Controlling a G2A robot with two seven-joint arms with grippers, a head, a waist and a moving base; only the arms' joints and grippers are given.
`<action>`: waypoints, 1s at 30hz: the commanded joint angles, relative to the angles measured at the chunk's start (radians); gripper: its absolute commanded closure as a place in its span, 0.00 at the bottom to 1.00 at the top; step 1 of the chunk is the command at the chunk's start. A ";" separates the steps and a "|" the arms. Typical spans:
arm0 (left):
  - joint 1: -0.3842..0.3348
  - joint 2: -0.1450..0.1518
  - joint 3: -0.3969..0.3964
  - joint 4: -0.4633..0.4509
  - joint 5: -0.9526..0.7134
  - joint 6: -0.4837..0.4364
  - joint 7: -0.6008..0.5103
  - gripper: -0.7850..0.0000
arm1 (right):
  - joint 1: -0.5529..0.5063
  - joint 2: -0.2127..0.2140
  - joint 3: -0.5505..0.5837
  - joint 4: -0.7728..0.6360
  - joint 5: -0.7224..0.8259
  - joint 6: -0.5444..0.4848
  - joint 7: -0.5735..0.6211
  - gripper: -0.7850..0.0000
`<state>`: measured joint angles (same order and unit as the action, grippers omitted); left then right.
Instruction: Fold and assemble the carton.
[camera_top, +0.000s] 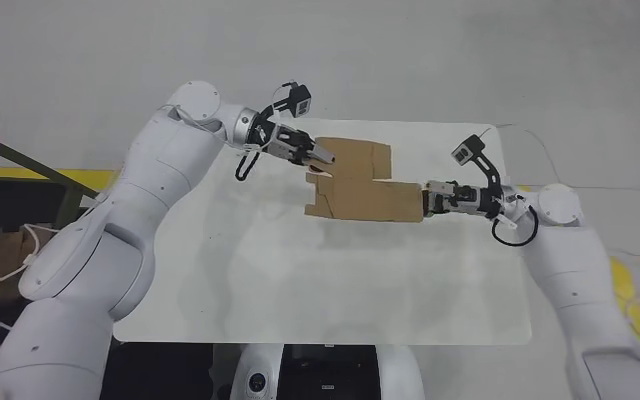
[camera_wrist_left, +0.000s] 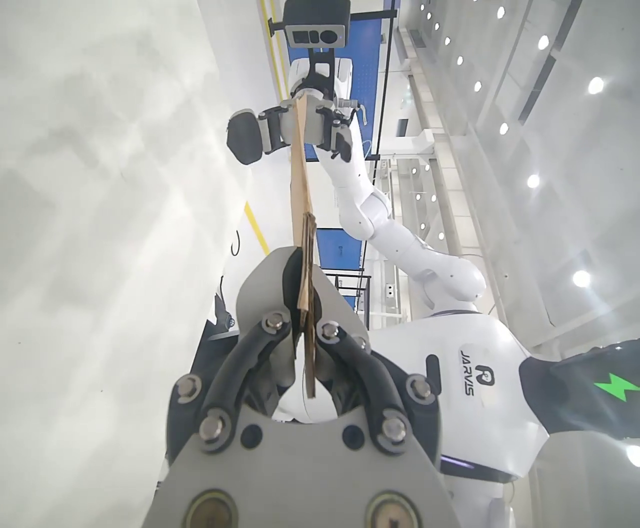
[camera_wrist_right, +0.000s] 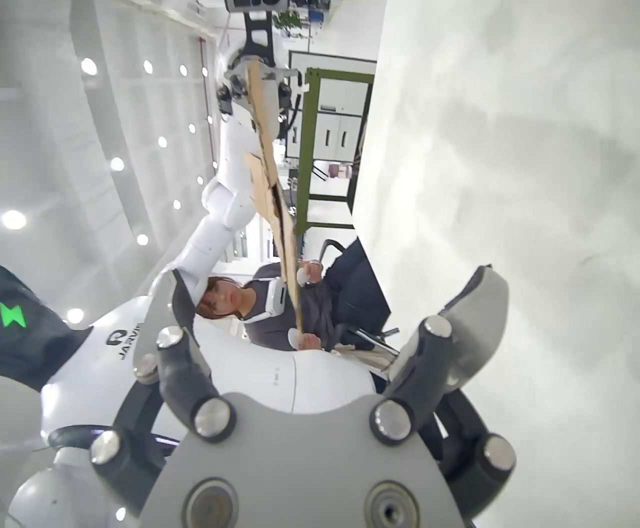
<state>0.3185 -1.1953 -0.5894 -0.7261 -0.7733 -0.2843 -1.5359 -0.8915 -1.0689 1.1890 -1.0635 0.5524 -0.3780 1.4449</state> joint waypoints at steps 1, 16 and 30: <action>0.008 0.007 0.003 -0.011 -0.013 0.000 0.000 1.00 | -0.018 0.003 -0.002 -0.021 0.006 -0.018 -0.020 0.00; 0.044 0.018 -0.018 -0.021 -0.017 -0.013 0.013 1.00 | -0.084 0.023 0.010 -0.105 0.111 -0.039 -0.042 0.00; 0.056 -0.010 -0.039 -0.012 -0.010 -0.023 0.023 1.00 | -0.080 0.020 -0.035 -0.106 0.094 -0.081 -0.084 0.10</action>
<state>0.3735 -1.2039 -0.6274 -0.7379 -0.7847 -0.3077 -1.5125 -0.9733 -1.0483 1.1567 -1.1715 0.6470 -0.4580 1.3622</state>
